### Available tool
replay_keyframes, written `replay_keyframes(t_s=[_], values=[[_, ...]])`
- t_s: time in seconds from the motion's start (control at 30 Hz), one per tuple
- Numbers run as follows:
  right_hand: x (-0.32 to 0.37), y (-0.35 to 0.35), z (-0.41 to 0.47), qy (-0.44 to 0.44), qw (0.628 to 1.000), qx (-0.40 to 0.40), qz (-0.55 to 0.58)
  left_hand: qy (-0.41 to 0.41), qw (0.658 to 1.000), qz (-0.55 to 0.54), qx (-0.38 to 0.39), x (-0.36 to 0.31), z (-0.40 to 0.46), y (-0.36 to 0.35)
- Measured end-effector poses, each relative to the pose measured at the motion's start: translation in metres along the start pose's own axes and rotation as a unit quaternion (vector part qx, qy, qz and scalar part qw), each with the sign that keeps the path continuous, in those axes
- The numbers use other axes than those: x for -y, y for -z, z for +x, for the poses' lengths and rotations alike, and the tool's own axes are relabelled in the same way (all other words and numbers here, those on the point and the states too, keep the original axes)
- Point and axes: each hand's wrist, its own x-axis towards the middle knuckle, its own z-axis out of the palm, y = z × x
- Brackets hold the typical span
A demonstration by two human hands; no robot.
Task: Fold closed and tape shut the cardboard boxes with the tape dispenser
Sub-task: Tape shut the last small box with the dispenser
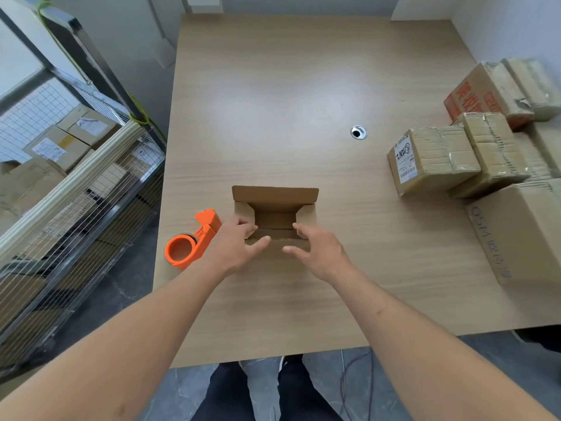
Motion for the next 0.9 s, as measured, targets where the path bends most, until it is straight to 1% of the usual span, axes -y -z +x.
replay_keyframes(t_s=[0.07,0.13,0.2,0.27,0.33,0.47,0.53,0.6,0.67,0.77,0.8,0.87,0.9], values=[[-0.003,0.003,0.002,-0.005,0.999,-0.035,0.016,-0.002,1.0,-0.001,-0.022,-0.003,-0.001,0.002],[-0.001,0.005,0.006,-0.022,0.997,-0.066,0.028,-0.005,0.998,-0.004,-0.064,-0.005,0.0,0.003],[0.002,0.006,0.01,-0.038,0.995,-0.089,0.015,0.018,0.994,-0.028,-0.102,-0.007,0.001,0.005],[0.002,0.007,0.015,-0.056,0.991,-0.118,0.034,0.048,0.991,-0.05,-0.111,-0.01,0.005,0.007],[0.001,0.008,0.02,-0.074,0.986,-0.132,0.063,0.056,0.991,-0.051,-0.108,-0.014,0.011,0.01],[0.002,0.005,0.031,-0.079,0.989,-0.123,0.021,0.058,0.993,0.037,-0.099,-0.023,0.025,0.013],[0.001,0.004,0.035,-0.095,0.987,-0.131,-0.022,0.072,0.991,0.082,-0.076,-0.027,0.029,0.013],[-0.001,0.004,0.037,-0.11,0.986,-0.125,-0.026,0.094,0.988,0.099,-0.068,-0.033,0.032,0.014],[-0.001,0.006,0.038,-0.111,0.987,-0.114,-0.008,0.116,0.985,0.098,-0.084,-0.039,0.034,0.016],[0.002,0.01,0.039,-0.096,0.985,-0.142,-0.012,0.128,0.978,0.086,-0.139,-0.042,0.037,0.011],[0.002,0.012,0.04,-0.095,0.984,-0.146,-0.023,0.125,0.977,0.065,-0.159,-0.041,0.037,0.008],[0.002,0.013,0.04,-0.092,0.986,-0.129,-0.048,0.124,0.979,0.016,-0.16,-0.035,0.037,0.005],[0.001,0.011,0.039,-0.085,0.988,-0.115,-0.055,0.121,0.982,0.016,-0.147,-0.032,0.036,0.003]])
